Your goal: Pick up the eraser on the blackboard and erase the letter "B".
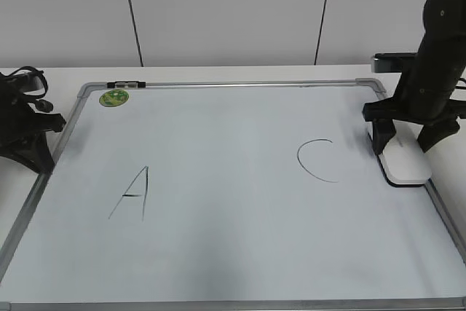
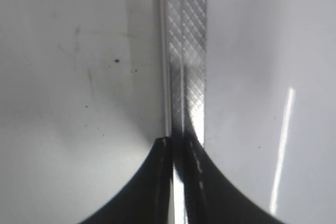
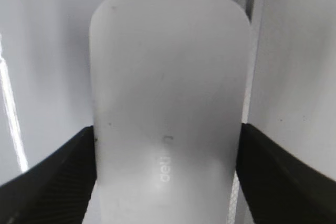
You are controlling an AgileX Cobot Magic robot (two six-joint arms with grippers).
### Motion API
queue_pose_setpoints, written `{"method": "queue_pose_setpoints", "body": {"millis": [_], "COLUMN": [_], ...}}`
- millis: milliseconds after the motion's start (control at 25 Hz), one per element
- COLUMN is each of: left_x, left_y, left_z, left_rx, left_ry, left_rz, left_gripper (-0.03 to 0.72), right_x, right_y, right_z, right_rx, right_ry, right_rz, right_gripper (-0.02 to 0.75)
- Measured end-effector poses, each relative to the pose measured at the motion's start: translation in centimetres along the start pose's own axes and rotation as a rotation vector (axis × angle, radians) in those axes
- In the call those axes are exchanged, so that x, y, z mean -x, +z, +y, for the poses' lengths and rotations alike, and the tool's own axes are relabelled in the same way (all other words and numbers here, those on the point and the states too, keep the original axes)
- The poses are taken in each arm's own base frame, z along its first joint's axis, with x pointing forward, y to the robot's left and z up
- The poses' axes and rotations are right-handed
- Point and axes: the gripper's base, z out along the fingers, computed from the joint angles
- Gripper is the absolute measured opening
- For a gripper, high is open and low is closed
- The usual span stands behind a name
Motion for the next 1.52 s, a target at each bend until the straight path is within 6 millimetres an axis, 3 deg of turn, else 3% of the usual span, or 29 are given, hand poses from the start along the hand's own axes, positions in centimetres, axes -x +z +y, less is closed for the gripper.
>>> {"method": "queue_pose_setpoints", "body": {"millis": [200, 440, 560, 760, 960, 1160, 1320, 1440, 1520], "left_x": [0.1, 1.1, 1.5, 0.5, -1.6, -4.9, -8.8, -12.2, -14.6], "left_y": [-0.1, -1.0, -3.3, -8.7, -14.2, -21.0, -26.4, -29.0, -29.7], "left_z": [0.0, -0.2, -0.8, -2.3, -3.7, -5.4, -6.8, -7.5, -7.7], "left_rx": [-0.001, -0.004, -0.013, -0.023, -0.028, -0.019, -0.012, -0.008, -0.007], "left_ry": [0.000, 0.014, 0.030, 0.068, 0.098, 0.133, 0.165, 0.184, 0.191], "left_rz": [-0.004, -0.022, -0.044, -0.088, -0.146, -0.316, -0.467, -0.549, -0.574], "left_gripper": [0.073, 0.332, 0.384, 0.398, 0.399, 0.399, 0.399, 0.399, 0.399], "right_x": [-0.2, -1.0, -1.9, -3.8, -7.0, -11.6, -15.5, -18.7, -20.9], "right_y": [-3.2, -8.0, -10.1, -14.0, -18.1, -22.0, -23.2, -23.6, -23.3], "right_z": [0.0, 0.0, 0.0, 0.0, 0.1, 0.0, -0.1, -0.2, -0.2], "right_rx": [0.001, 0.002, 0.001, 0.004, 0.022, 0.021, 0.021, 0.020, 0.020], "right_ry": [0.000, -0.021, -0.030, -0.050, -0.062, -0.064, -0.067, -0.068, -0.068], "right_rz": [-0.068, -0.168, -0.176, -0.206, -0.274, -0.376, -0.408, -0.434, -0.444], "right_gripper": [0.608, 0.596, 0.596, 0.596, 0.595, 0.594, 0.594, 0.594, 0.594]}}
